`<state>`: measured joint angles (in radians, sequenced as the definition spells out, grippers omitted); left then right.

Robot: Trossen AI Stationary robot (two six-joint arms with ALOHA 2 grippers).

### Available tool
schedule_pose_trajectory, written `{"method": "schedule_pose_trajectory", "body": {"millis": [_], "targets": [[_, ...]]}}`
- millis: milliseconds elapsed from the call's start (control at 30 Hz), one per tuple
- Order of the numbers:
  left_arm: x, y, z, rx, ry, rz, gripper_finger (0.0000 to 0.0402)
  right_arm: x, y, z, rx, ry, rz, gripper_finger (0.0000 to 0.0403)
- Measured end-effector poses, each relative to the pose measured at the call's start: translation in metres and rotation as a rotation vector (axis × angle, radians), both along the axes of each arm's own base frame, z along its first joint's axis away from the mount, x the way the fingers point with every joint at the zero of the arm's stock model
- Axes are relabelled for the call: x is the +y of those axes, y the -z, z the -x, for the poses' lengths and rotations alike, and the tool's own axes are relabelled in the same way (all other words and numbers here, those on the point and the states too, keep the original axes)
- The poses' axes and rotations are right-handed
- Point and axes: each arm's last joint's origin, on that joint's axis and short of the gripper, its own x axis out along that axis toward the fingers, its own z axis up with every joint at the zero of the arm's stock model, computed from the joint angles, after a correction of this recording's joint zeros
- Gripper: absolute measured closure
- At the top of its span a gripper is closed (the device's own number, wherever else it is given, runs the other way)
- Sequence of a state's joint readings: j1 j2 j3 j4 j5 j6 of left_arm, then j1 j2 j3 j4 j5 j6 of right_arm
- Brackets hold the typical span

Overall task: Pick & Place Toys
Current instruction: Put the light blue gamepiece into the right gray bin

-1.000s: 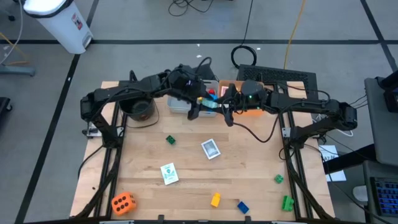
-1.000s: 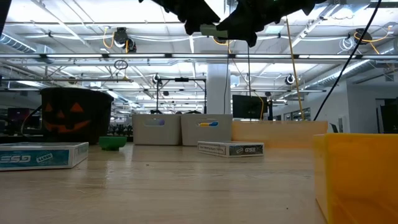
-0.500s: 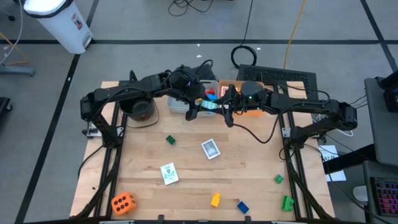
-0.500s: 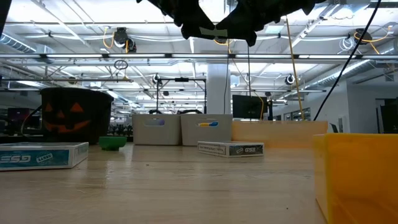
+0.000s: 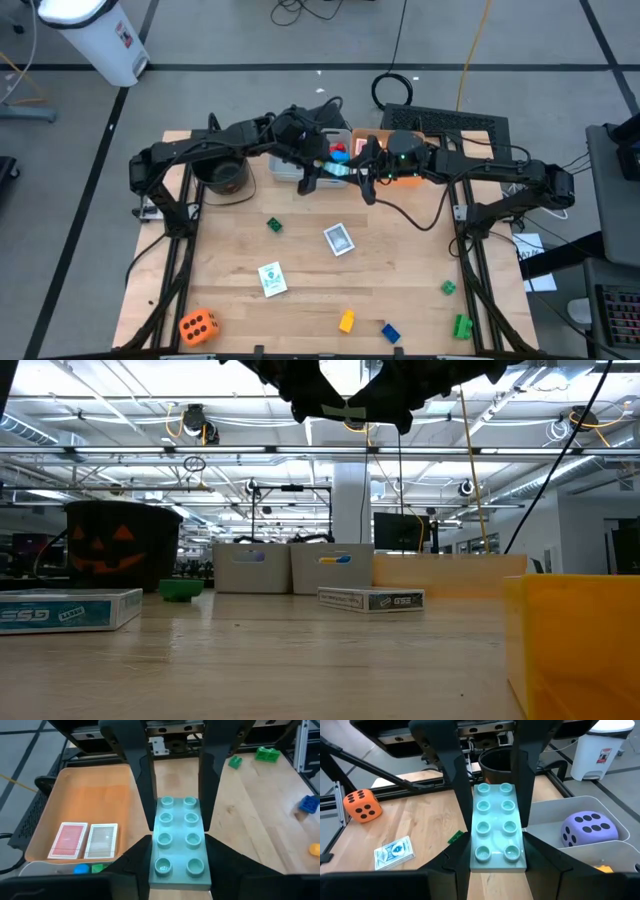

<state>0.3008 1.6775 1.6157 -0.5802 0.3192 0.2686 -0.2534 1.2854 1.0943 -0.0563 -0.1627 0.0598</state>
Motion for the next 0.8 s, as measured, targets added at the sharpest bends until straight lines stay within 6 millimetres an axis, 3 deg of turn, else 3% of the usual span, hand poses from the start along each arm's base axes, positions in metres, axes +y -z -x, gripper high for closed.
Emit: {"method": "schedule_pose_trajectory", "body": {"millis": [200,433,633,800], "targets": [[0.000,0.000,0.000,-0.001,0.002,0.000,0.0262,0.000,0.000,0.000,-0.006,0.002,-0.002,0.0262],[0.001,0.000,0.000,-0.003,-0.011,-0.012,0.0256,-0.005,-0.002,0.001,-0.027,0.043,-0.061,0.0215],[0.005,-0.001,0.001,-0.005,-0.033,0.006,0.0261,-0.015,-0.014,0.015,-0.061,0.093,-0.059,0.0171],[0.021,-0.004,0.003,-0.035,-0.145,0.032,0.0256,-0.023,-0.031,0.037,-0.121,0.138,-0.003,0.0149]]}}
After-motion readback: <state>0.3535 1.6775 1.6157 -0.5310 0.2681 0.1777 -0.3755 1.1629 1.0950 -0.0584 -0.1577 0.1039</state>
